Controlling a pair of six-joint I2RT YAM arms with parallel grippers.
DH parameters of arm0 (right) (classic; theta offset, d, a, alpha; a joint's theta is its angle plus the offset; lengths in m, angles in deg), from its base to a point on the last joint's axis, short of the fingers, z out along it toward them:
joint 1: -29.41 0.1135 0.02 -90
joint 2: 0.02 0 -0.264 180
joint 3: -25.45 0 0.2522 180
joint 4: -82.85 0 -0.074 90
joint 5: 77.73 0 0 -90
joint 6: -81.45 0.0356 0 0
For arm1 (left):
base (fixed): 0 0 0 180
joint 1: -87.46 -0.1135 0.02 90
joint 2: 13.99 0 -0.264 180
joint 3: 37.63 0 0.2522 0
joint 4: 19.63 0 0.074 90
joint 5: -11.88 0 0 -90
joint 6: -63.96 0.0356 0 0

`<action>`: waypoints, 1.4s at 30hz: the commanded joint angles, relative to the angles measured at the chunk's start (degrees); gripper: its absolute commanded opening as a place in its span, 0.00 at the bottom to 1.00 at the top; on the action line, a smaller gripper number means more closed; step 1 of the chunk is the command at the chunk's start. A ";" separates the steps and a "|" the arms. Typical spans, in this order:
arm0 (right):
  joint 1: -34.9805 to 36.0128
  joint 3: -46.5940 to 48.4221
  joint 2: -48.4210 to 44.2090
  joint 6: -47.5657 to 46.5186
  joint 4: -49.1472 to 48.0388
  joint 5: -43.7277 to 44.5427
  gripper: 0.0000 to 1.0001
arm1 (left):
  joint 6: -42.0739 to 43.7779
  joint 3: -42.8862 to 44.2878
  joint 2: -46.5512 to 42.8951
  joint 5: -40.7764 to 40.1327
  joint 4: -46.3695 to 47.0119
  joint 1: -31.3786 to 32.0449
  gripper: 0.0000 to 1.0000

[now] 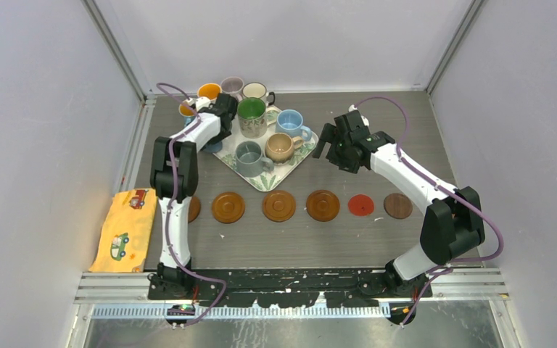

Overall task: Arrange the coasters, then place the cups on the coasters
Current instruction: Pick up the coaster from the tray.

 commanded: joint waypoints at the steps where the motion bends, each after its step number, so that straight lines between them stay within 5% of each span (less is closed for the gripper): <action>1: 0.46 0.18 -1.74 -0.84 -1.72 -0.71 1.00 | -1.04 -3.38 -3.04 -0.67 -3.59 -0.47 0.78; 22: 0.70 -0.60 -3.42 -0.49 -2.16 -0.75 1.00 | -3.24 -20.37 -14.88 1.80 1.51 -2.54 0.79; 42: 0.90 -1.14 -4.45 -0.24 -2.51 -0.89 1.00 | -4.37 -28.33 -20.10 6.36 4.27 -3.06 0.59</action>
